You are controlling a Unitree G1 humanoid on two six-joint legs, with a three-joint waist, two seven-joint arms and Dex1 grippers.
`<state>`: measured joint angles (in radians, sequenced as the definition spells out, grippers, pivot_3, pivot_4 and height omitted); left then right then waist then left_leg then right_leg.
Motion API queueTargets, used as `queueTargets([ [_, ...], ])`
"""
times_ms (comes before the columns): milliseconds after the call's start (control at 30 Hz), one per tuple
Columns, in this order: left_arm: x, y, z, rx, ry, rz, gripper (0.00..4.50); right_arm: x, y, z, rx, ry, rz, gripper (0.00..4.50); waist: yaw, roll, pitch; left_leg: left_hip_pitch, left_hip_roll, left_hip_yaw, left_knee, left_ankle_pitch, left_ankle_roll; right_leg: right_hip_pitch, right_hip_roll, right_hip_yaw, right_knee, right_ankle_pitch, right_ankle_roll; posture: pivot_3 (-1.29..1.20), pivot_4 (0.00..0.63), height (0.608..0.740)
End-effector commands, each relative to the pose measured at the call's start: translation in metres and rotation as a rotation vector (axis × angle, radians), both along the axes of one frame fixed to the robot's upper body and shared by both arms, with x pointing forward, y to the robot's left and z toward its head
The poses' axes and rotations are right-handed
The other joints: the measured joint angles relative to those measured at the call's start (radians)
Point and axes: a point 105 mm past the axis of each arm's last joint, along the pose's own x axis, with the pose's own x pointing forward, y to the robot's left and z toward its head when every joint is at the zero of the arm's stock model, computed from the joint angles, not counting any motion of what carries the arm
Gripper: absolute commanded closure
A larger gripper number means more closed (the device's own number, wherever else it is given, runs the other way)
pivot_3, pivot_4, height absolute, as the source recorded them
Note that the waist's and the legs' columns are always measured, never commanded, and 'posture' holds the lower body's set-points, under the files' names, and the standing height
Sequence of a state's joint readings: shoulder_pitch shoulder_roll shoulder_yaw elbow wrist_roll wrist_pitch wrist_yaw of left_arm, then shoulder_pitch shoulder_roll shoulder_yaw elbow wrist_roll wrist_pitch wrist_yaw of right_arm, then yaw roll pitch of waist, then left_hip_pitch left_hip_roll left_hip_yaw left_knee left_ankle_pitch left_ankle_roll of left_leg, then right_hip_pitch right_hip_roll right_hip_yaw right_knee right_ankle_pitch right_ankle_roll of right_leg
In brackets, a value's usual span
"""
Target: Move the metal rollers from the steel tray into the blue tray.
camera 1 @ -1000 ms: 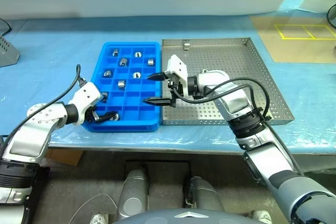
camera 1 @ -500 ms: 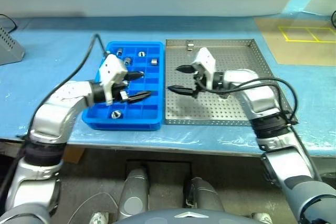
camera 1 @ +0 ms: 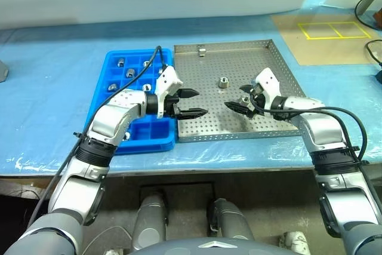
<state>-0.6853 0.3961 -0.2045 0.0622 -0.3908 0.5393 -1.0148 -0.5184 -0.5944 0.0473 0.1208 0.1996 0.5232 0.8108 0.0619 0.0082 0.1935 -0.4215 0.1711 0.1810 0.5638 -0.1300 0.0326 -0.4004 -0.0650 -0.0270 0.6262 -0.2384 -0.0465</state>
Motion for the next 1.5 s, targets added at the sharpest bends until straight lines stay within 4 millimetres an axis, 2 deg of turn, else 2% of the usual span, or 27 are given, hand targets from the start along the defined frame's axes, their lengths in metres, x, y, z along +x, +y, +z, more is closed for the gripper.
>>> queueTargets([
  [33, -0.001, 0.003, 0.017, -0.029, -0.057, -0.018, 0.67, -0.001, -0.007, 0.004, 0.015, -0.027, -0.029, 0.0, -0.001, 0.0, 0.0, 0.001, 0.0, 0.0, 0.0, 0.0, 0.0, 0.001, 0.0, 0.0, 0.0, 0.0, 0.0, -0.16, 0.15, 0.74],
  [167, -0.003, 0.009, 0.019, -0.018, -0.069, -0.02, 0.67, 0.008, -0.022, -0.012, -0.001, -0.012, -0.114, 0.0, -0.005, 0.0, 0.0, 0.002, 0.0, 0.0, 0.001, 0.0, 0.0, 0.002, 0.0, 0.0, 0.0, 0.0, 0.0, -0.15, 0.15, 0.74],
  [767, 0.005, 0.017, 0.01, 0.029, -0.077, 0.031, 0.67, 0.024, -0.034, -0.023, 0.02, -0.025, -0.217, 0.0, -0.018, 0.0, 0.0, 0.002, 0.0, 0.0, 0.002, -0.001, 0.002, 0.003, 0.0, 0.0, 0.0, 0.0, 0.0, -0.14, 0.15, 0.74],
  [900, 0.005, 0.017, 0.007, 0.036, -0.07, 0.034, 0.67, 0.02, -0.034, -0.027, 0.015, 0.002, -0.19, 0.0, -0.018, 0.0, 0.0, 0.002, 0.0, 0.0, 0.002, -0.001, 0.002, 0.003, 0.0, 0.0, 0.0, 0.0, 0.0, -0.14, 0.15, 0.74],
  [1000, 0.007, 0.017, 0.004, 0.041, -0.062, 0.044, 0.67, 0.004, -0.032, -0.038, -0.036, 0.069, -0.088, 0.0, -0.016, 0.0, 0.0, 0.002, 0.0, 0.0, 0.002, -0.001, 0.002, 0.003, 0.0, 0.0, 0.0, 0.0, 0.0, -0.14, 0.15, 0.74],
  [1033, 0.007, 0.016, 0.004, 0.043, -0.063, 0.045, 0.67, 0.005, -0.035, -0.036, -0.045, 0.06, -0.095, 0.0, -0.015, 0.0, 0.0, 0.001, 0.0, 0.0, 0.002, -0.001, 0.002, 0.004, 0.0, -0.001, -0.001, 0.0, 0.0, -0.14, 0.15, 0.74],
  [1200, 0.007, 0.016, 0.003, 0.051, -0.067, 0.049, 0.67, 0.039, -0.061, -0.011, -0.055, -0.115, -0.314, 0.0, -0.02, 0.0, 0.0, 0.002, 0.0, 0.0, 0.004, -0.001, 0.003, 0.004, -0.001, -0.001, 0.0, 0.0, 0.0, -0.14, 0.15, 0.74],
  [1333, 0.01, 0.018, 0.003, 0.055, -0.065, 0.064, 0.67, 0.057, -0.054, 0.009, 0.003, -0.22, -0.385, 0.0, -0.023, 0.0, 0.0, 0.002, 0.0, 0.0, 0.004, -0.001, 0.002, 0.004, -0.001, 0.0, 0.001, 0.0, 0.0, -0.14, 0.15, 0.74],
  [1433, 0.009, 0.017, 0.002, 0.057, -0.065, 0.061, 0.67, 0.06, -0.039, 0.006, 0.045, -0.222, -0.364, 0.0, -0.022, 0.0, 0.0, 0.002, 0.0, 0.001, 0.002, -0.001, 0.002, 0.003, 0.0, -0.001, 0.0, 0.0, -0.001, -0.13, 0.15, 0.74],
  [1500, 0.008, 0.016, 0.001, 0.066, -0.067, 0.056, 0.67, 0.058, -0.021, -0.005, 0.034, -0.212, -0.322, 0.0, -0.021, 0.0, 0.0, 0.001, 0.0, 0.001, 0.001, 0.0, 0.005, 0.002, 0.0, -0.001, -0.001, 0.0, -0.001, -0.13, 0.15, 0.74],
])
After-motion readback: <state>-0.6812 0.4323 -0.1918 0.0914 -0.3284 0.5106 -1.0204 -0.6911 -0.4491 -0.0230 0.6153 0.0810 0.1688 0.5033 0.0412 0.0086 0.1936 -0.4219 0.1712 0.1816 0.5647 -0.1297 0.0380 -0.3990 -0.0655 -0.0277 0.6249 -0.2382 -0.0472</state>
